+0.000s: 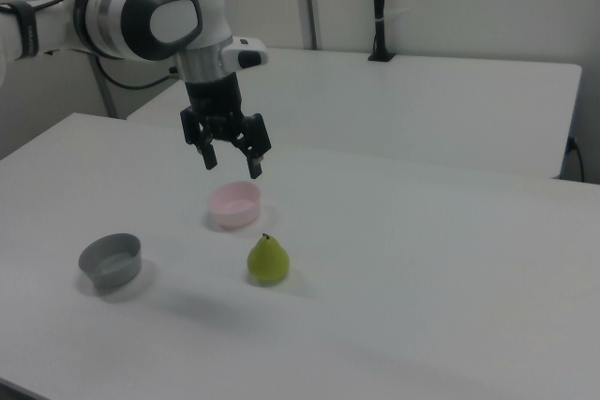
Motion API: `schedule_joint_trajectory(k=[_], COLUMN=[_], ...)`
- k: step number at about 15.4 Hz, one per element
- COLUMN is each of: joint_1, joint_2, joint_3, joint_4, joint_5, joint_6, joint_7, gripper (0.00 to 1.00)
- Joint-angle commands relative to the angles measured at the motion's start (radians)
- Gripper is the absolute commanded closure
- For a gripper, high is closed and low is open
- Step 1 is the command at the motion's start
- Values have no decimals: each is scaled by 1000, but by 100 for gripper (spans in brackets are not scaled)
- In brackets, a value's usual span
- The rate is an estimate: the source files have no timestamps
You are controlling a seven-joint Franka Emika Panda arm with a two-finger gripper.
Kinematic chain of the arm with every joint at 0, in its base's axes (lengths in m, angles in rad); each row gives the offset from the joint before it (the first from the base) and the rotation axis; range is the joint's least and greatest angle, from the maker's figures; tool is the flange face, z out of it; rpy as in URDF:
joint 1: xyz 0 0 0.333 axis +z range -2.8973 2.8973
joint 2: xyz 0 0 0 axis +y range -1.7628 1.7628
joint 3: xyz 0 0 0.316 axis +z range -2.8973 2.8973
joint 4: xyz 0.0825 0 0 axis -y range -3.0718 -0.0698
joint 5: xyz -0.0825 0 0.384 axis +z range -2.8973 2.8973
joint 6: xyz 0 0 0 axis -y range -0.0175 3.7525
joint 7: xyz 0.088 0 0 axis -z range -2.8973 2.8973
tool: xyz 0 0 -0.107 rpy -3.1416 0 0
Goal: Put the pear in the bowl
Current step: 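Move the open gripper over the yellow-green pear and lower it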
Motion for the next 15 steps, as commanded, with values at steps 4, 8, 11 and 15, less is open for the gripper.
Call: schedule_joint_trajectory(k=[4,8,11,15], joint_1=[16,11,11,12], joint_2=[-11,-5,8,115], joint_3=[-12,-5,-3,-6], joint_4=[-12,-12,-9,47], joint_5=[1,1,-1,-16], joint_6=[-16,-13,-13,-16], joint_7=[4,4,2,-48], gripper=[0,0,0,0])
